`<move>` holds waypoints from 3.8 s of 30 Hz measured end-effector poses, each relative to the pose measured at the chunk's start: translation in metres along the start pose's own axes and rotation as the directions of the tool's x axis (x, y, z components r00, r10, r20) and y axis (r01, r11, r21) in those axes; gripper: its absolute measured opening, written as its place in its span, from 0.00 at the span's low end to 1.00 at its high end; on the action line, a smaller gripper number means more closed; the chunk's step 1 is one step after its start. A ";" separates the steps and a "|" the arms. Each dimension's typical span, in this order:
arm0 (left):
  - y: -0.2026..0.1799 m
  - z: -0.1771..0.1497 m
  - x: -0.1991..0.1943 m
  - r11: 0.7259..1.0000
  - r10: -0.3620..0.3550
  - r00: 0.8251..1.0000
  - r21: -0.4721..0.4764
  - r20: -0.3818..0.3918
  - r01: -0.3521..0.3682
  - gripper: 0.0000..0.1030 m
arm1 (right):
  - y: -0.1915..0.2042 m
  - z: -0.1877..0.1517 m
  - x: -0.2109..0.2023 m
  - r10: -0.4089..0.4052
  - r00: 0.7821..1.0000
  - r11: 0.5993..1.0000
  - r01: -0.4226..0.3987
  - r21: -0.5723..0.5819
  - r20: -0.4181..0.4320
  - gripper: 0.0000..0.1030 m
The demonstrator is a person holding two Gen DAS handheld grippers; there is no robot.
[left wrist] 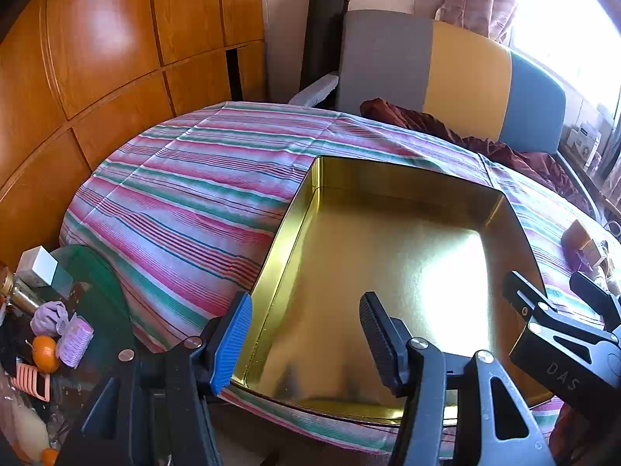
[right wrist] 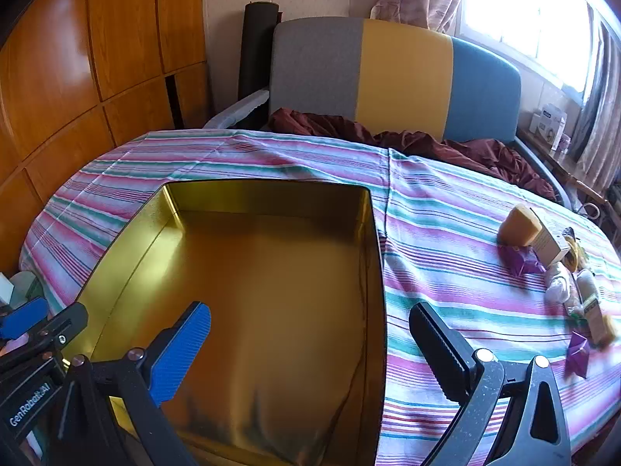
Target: Organize objects
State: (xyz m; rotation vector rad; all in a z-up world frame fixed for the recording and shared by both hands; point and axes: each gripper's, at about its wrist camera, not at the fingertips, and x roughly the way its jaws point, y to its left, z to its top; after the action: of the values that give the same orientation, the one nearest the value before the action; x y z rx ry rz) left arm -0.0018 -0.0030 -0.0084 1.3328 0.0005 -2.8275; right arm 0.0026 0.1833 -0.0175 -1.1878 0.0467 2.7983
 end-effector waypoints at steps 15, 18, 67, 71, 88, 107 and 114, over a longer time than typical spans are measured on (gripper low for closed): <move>-0.002 -0.003 0.001 1.000 0.014 1.000 0.013 0.008 -0.014 0.57 | -0.001 -0.001 -0.003 -0.001 1.000 1.000 0.001 -0.001 0.007 1.00; -0.001 -0.004 0.001 1.000 0.014 1.000 0.011 0.006 -0.014 0.57 | -0.002 -0.001 -0.005 -0.004 1.000 1.000 0.004 0.001 0.009 1.00; -0.112 -0.051 -0.044 0.801 -0.548 0.830 0.221 -0.107 0.557 0.57 | -0.262 -0.069 -0.074 -0.303 0.951 0.923 0.273 0.272 0.071 1.00; -0.125 -0.049 -0.049 0.713 -0.657 0.739 0.199 -0.145 0.673 0.68 | -0.302 -0.092 -0.058 -0.286 0.958 0.914 0.269 0.304 0.012 0.94; -0.204 -0.069 -0.064 0.559 -0.711 0.649 0.342 -0.272 0.756 0.74 | -0.331 -0.114 -0.011 -0.248 0.968 0.919 0.245 0.308 -0.031 0.55; -0.309 -0.115 -0.019 0.482 -0.670 0.561 0.289 -0.487 0.827 0.73 | -0.340 -0.132 -0.014 -0.220 0.973 0.920 0.185 0.345 0.065 0.48; -0.309 -0.118 -0.010 0.490 -0.686 0.568 0.287 -0.455 0.823 0.38 | -0.339 -0.134 -0.014 -0.229 0.971 0.921 0.193 0.339 0.071 0.48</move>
State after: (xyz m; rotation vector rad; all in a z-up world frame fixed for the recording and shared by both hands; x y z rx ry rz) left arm 0.0906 0.3070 -0.0779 2.3740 -0.1379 -3.4404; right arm 0.1432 0.5099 -0.0967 -0.9006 0.3438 2.5314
